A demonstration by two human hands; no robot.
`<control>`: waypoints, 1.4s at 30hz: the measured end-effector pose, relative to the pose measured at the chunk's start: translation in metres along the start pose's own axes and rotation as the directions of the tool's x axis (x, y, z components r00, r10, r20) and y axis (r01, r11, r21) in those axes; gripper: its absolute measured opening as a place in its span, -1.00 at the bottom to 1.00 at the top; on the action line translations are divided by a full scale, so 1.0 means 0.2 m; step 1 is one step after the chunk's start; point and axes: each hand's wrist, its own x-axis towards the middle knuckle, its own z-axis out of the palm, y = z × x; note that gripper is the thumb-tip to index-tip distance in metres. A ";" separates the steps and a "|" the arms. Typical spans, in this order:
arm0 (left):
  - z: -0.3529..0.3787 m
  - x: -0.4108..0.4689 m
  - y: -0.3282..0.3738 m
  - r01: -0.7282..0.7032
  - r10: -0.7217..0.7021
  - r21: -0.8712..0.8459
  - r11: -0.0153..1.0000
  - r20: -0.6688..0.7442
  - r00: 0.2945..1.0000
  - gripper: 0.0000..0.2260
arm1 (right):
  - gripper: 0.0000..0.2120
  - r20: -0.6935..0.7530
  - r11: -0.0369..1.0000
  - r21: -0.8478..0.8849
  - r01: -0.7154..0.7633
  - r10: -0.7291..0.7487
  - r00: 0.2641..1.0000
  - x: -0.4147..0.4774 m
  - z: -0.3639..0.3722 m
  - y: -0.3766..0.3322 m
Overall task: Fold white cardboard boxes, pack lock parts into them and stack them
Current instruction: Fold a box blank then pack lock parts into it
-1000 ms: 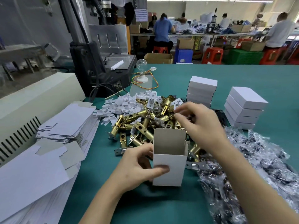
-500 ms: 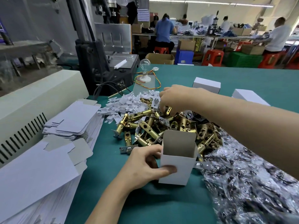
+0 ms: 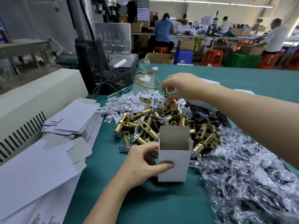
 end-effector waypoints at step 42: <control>0.02 0.00 0.00 -0.131 0.200 0.320 0.938 -0.194 0.960 -0.56 | -0.63 -0.344 0.823 0.367 -0.434 0.554 0.758 -0.73 0.16 -0.68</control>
